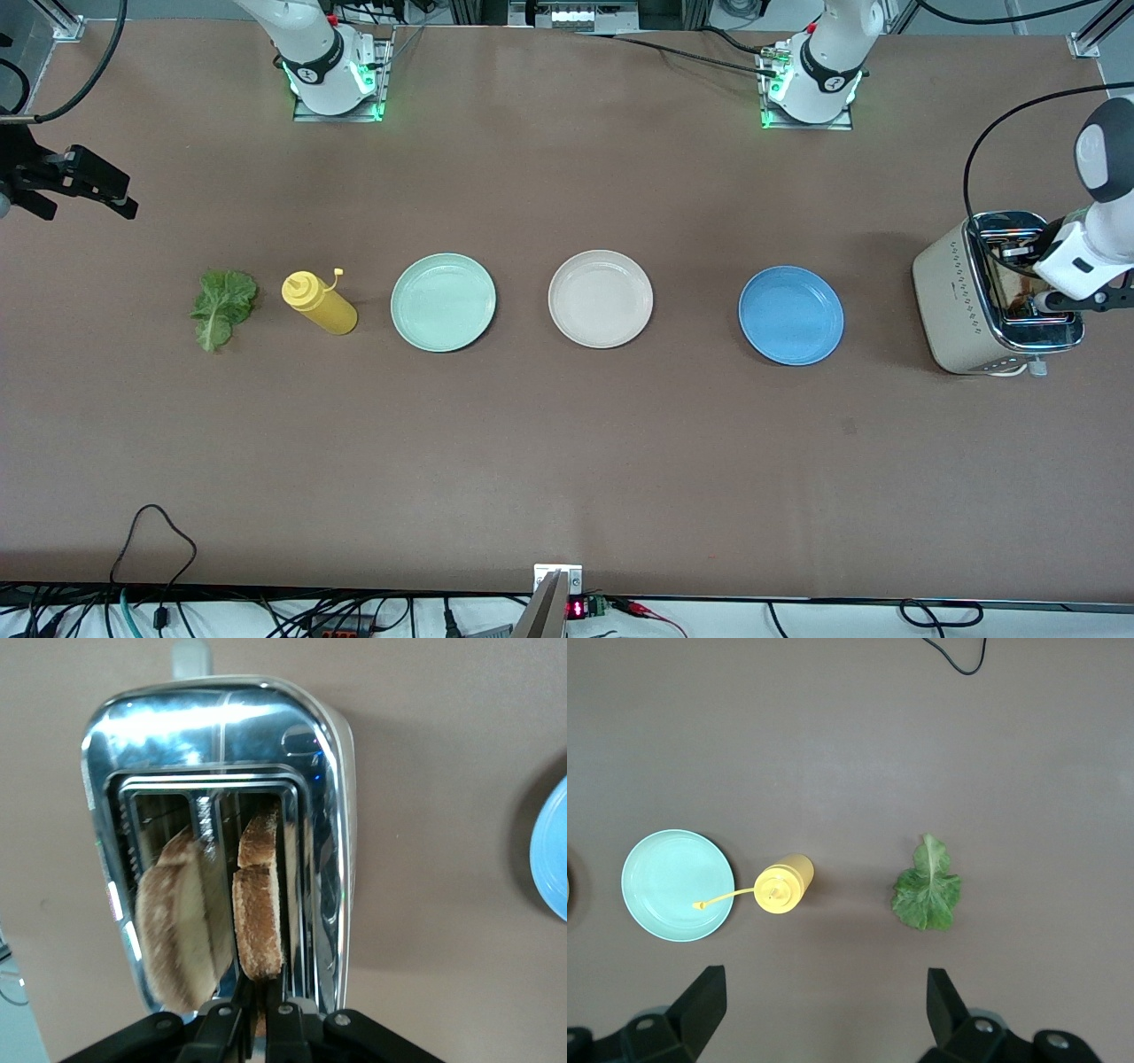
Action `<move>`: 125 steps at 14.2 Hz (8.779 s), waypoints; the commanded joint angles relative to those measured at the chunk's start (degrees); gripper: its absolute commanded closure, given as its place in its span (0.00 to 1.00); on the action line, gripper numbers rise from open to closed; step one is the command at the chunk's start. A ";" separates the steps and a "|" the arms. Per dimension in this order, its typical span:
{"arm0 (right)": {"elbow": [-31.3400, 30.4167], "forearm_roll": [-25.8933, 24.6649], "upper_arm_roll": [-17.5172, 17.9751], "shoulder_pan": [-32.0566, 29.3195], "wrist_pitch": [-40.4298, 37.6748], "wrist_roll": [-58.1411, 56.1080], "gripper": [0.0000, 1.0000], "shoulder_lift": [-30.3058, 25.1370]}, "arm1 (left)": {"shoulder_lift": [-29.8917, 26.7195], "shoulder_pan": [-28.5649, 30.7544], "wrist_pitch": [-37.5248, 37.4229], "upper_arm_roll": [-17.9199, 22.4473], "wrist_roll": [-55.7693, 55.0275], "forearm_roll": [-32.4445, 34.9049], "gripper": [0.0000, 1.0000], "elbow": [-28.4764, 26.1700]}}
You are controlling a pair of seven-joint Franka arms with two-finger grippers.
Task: Make sandwich in beige plate with both arms
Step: 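Lift the bread slice out and carry it toward the beige plate, then lower the bread onto the beige plate and open the left gripper, then raise the left gripper back toward the toaster while the right gripper reaches the bottle, then grasp the yellow squeeze bottle with the right gripper and lift it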
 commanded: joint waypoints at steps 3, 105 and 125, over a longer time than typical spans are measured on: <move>0.70 0.60 -0.01 -0.29 -0.91 -0.06 0.00 -0.17 | -2.92 0.56 -13.02 -1.11 0.06 1.34 0.99 9.13; -21.71 74.86 0.61 -22.79 -3.63 -152.45 0.00 43.68 | -1.30 -12.35 -24.18 -4.91 6.81 -13.95 0.00 26.18; -21.89 80.05 0.52 -15.58 -3.63 -152.99 0.56 44.39 | -6.71 -13.95 -22.55 -1.99 3.49 -16.06 0.00 20.58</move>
